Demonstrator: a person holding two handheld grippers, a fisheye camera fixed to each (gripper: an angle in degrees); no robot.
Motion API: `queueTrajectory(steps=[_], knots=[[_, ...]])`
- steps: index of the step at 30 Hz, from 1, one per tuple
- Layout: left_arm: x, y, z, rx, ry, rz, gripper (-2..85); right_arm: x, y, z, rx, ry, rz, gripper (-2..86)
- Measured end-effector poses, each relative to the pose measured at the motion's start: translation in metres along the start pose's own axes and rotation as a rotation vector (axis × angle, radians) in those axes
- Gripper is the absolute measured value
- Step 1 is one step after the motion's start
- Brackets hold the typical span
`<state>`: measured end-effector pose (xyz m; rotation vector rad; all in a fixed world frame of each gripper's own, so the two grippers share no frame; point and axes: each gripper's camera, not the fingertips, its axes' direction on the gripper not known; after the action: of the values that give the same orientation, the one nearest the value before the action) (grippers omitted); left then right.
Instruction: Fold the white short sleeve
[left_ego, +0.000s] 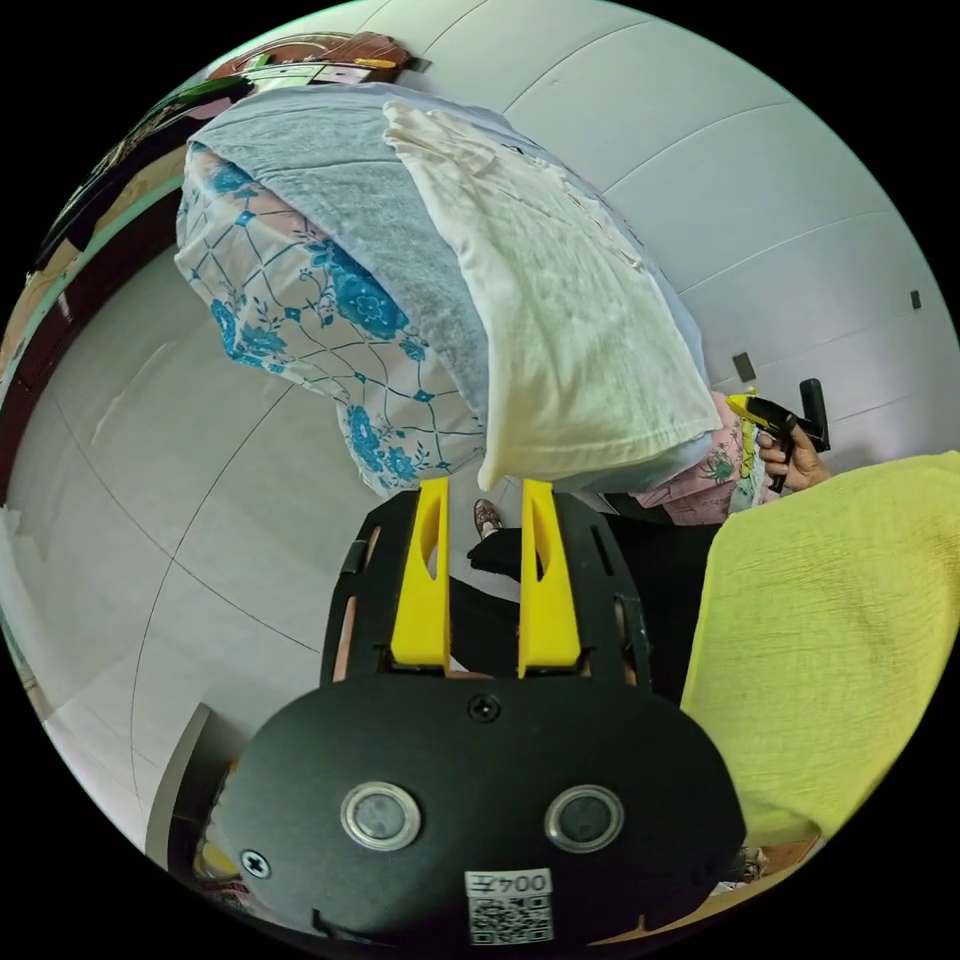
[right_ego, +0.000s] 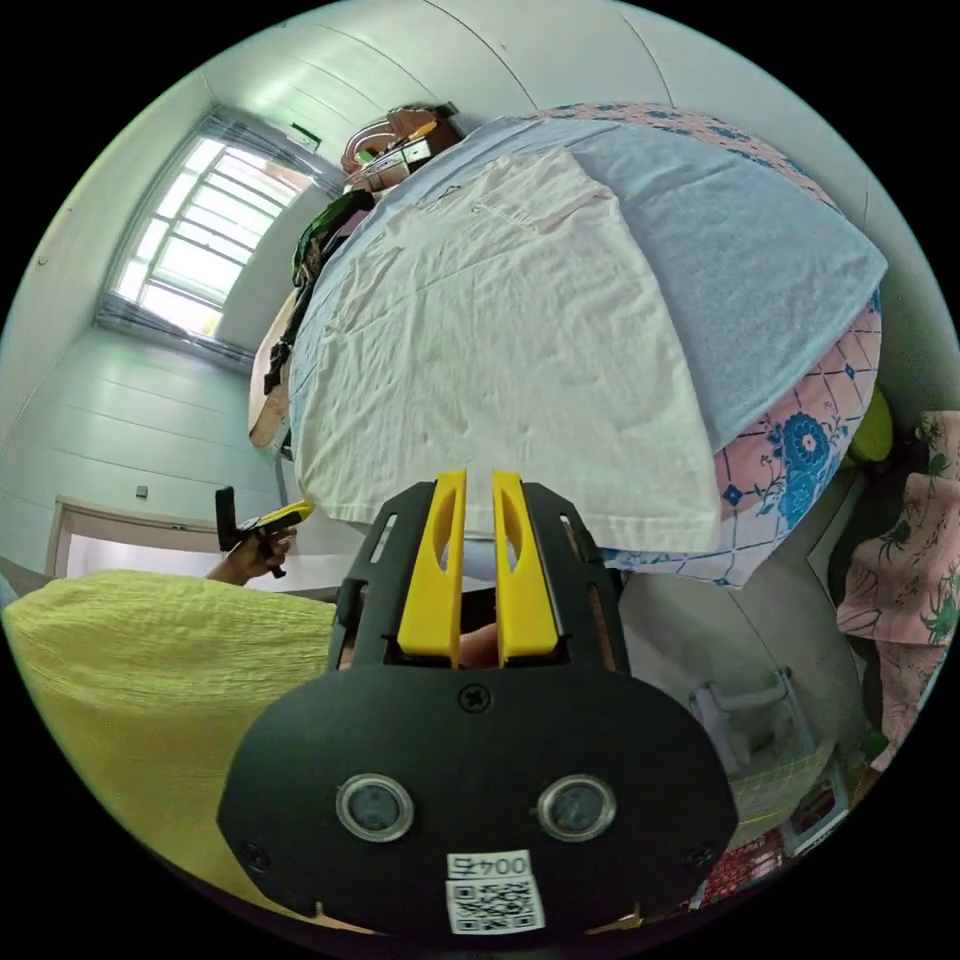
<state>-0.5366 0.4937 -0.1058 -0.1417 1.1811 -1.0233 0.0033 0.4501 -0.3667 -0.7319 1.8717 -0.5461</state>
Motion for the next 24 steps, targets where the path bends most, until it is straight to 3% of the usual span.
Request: queueTrajectory(steps=[6, 13, 17, 24], knots=[[0.057, 0.042, -0.016, 0.065, -0.017, 0.04, 7.6, -0.066, 0.064, 0.048, 0.005, 0.204, -0.224, 6.4], [0.217, 0.048, -0.008, 0.171, -0.201, 0.408, 5.7, -0.105, 0.105, 0.116, -0.033, 0.432, -0.503, 7.9], [0.285, 0.035, 0.048, 0.055, -0.246, 0.635, 7.1, -0.117, 0.117, 0.143, -0.083, 0.514, -0.677, 7.2], [0.338, 0.047, 0.108, -0.091, -0.336, 0.812, 8.7, -0.117, 0.13, 0.177, -0.183, 0.565, -0.824, 7.2]])
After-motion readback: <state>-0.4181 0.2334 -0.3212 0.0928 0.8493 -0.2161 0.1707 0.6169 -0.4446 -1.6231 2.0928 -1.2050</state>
